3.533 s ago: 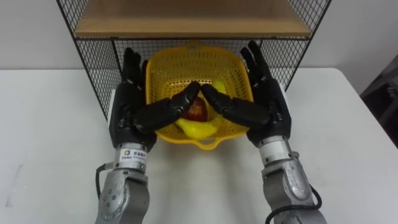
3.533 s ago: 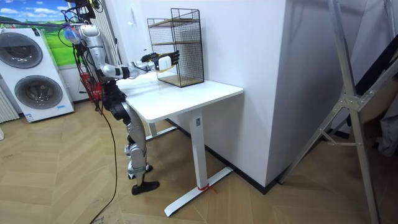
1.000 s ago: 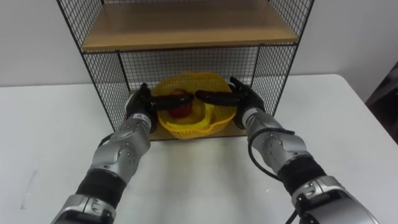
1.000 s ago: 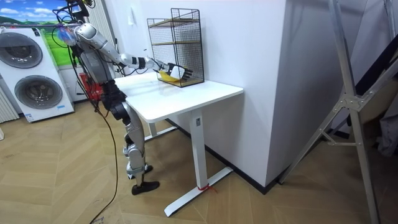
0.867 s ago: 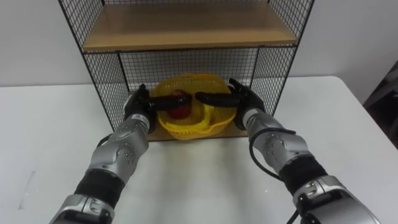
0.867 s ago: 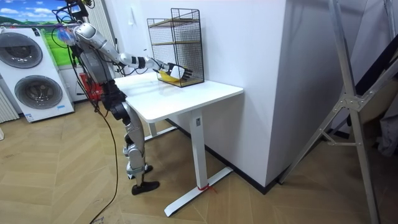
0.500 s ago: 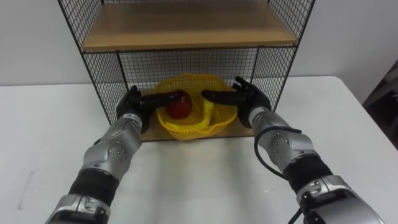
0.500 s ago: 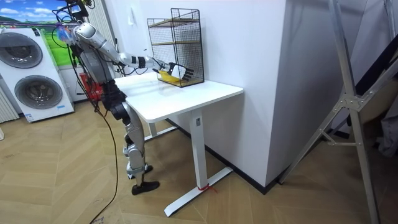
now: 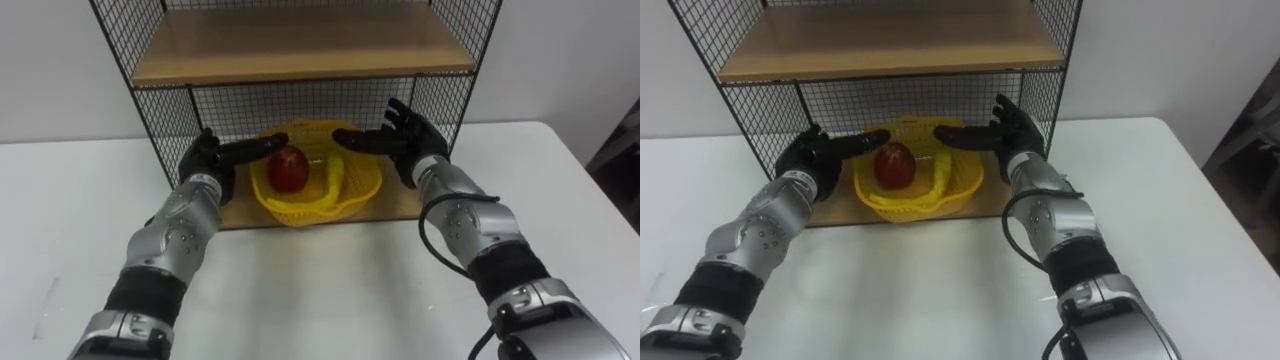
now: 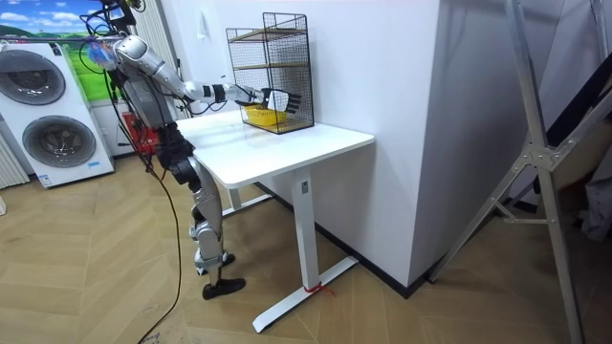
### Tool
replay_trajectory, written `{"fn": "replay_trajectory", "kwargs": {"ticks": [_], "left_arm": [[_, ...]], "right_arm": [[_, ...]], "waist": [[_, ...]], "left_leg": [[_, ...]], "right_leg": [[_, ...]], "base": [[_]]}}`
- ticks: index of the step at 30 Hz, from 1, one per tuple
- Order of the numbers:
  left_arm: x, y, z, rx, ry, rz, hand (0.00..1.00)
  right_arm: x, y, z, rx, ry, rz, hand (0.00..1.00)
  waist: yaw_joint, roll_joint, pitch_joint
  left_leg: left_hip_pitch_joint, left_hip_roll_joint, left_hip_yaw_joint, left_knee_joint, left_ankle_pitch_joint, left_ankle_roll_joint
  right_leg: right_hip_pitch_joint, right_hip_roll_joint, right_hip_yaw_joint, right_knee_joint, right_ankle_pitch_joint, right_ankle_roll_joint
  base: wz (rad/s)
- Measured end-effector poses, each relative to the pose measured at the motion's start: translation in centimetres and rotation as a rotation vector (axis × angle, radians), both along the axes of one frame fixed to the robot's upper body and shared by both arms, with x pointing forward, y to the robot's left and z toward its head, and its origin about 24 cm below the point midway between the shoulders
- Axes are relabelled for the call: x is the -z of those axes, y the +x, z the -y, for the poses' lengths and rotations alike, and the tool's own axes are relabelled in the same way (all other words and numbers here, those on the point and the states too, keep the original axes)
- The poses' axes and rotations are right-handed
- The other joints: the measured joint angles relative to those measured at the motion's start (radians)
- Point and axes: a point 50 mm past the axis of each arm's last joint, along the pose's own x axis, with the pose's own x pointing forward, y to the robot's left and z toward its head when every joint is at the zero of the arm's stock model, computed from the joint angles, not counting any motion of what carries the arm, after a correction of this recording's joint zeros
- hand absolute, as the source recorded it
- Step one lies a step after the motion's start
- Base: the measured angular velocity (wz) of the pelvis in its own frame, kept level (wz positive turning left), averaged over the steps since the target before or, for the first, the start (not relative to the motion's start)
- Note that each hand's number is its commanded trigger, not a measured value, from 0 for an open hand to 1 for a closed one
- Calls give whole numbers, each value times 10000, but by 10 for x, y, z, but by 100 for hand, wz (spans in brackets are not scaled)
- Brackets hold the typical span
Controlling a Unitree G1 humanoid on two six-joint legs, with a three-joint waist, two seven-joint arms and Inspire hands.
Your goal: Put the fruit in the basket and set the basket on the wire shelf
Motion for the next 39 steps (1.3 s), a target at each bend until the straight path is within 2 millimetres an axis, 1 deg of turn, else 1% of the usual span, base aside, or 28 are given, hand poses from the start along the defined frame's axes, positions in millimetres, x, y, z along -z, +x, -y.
{"fn": "replay_trajectory", "kwargs": {"ticks": [5,7,10,11,14,16,18,22,23,24,26,27,30,32,34,36,37,39], "left_arm": [[-5,1,3,124,98,221,0],[-13,3,4,229,248,587,0],[-19,2,5,241,247,976,0],[-19,1,4,224,252,1007,0],[-15,-9,1,128,285,1079,0],[-12,-18,4,339,702,1190,0],[-11,-25,4,439,974,1324,0],[-15,-34,9,867,1723,1795,0],[-20,-38,11,1040,1913,2105,0],[-25,-40,12,1189,2007,2449,0],[-29,-44,15,1416,1946,2835,0],[-31,-49,15,1489,1942,3065,0],[-27,-64,15,1647,2197,3269,0],[-21,-71,17,1865,2125,3195,0],[-12,-79,19,2105,2057,2973,0],[-6,-85,18,2215,2012,2866,0],[-6,-89,16,2192,2027,2987,0],[-7,-95,14,2313,2118,3228,0]], "right_arm": [[-10,2,-3,-281,-288,528,0],[-19,4,-4,-545,-320,958,0],[-24,-1,0,-737,-245,1476,0],[-23,-3,1,-759,-218,1520,0],[-7,-16,4,-860,-500,1284,0],[6,-32,9,-763,-535,995,0],[9,-41,7,-811,-410,1011,0],[8,-52,7,-1087,-895,1367,0],[5,-56,6,-1192,-993,1575,0],[2,-58,6,-1289,-1124,1788,0],[-2,-60,5,-1346,-1098,2000,0],[-5,-63,5,-1382,-1040,2203,0],[-4,-77,2,-1656,-985,2522,0],[2,-84,1,-1916,-1093,2410,0],[9,-91,0,-2161,-1072,2175,0],[13,-95,1,-2160,-971,2033,0],[14,-98,1,-2137,-952,2037,0],[14,-104,2,-2106,-910,2164,0]], "waist": [[1,1,-1],[-2,-1,2],[24,-21,10],[34,-21,10],[11,-30,12],[43,-56,20],[47,-69,19],[10,-185,51],[17,-240,52],[19,-296,68],[24,-354,66],[22,-377,69],[21,-385,63],[30,-383,65],[33,-366,73],[37,-343,79],[29,-323,93],[14,-301,91]], "left_leg": [[-6,1,-14,-9,20,-9],[-20,3,-15,-19,24,-16],[58,-2,-21,-86,56,-20],[87,-2,-17,-125,72,-22],[163,-2,27,-235,90,-25],[143,-1,41,-270,90,-29],[108,-2,58,-327,111,-41],[47,11,59,-322,120,-52],[5,15,59,-323,122,-55],[-3,17,54,-324,121,-56],[-3,17,51,-328,121,-56],[-2,18,52,-328,122,-56],[20,21,52,-328,125,-61],[63,22,47,-328,123,-64],[75,18,33,-320,92,-111],[70,19,40,-332,91,-112],[45,20,44,-333,92,-109],[-27,22,48,-331,102,-97]], "right_leg": [[-10,2,0,1,-21,-14],[-10,11,6,-6,-19,-17],[57,21,33,-115,-12,-14],[86,27,47,-161,-9,-11],[58,39,115,-178,-6,-4],[-16,33,128,-150,-17,-4],[-83,25,124,-137,-14,-9],[-102,22,105,-138,-10,-21],[-141,13,107,-140,-12,-23],[-148,15,110,-143,-17,-24],[-141,27,142,-159,-20,-22],[-128,34,143,-177,-18,-22],[-96,33,146,-175,-17,-22],[-54,30,147,-173,-29,-9],[-87,26,158,-179,-84,74],[-109,28,142,-180,-84,74],[-136,27,127,-180,-81,69],[-151,36,133,-171,-80,67]], "base": [[0],[0],[0],[-3],[-4],[-2],[-8],[-1],[0],[0],[0],[0],[0],[0],[0],[0],[0],[0]]}}
